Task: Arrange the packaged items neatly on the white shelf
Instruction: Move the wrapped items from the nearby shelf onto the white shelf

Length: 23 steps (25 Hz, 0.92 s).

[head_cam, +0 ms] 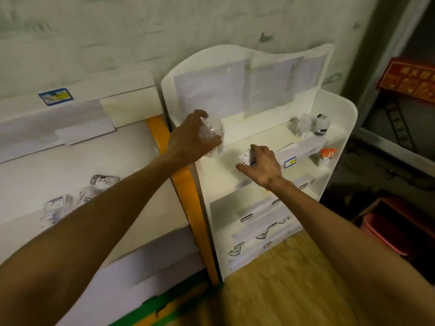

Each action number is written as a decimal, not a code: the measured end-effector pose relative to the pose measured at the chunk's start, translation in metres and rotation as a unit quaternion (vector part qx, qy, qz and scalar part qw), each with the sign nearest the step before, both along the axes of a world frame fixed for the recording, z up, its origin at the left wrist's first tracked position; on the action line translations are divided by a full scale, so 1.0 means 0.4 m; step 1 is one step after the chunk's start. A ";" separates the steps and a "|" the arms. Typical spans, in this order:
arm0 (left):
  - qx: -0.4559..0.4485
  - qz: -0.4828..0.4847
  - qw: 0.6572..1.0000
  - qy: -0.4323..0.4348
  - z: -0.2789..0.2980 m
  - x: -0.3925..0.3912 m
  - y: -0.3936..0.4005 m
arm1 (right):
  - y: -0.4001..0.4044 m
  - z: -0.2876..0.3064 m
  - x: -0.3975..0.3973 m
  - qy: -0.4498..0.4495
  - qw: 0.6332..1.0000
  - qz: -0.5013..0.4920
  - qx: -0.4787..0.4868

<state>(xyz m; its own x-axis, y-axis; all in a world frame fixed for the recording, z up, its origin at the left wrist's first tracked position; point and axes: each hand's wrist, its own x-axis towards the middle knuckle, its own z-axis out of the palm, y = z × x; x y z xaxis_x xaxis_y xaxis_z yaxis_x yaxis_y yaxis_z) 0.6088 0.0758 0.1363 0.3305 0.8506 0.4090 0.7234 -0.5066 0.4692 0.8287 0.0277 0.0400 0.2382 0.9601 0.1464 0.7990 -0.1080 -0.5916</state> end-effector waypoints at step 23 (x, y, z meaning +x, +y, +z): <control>-0.105 -0.048 0.939 0.324 -0.111 0.129 0.480 | 0.439 -0.278 0.063 -0.059 0.974 0.175 -0.131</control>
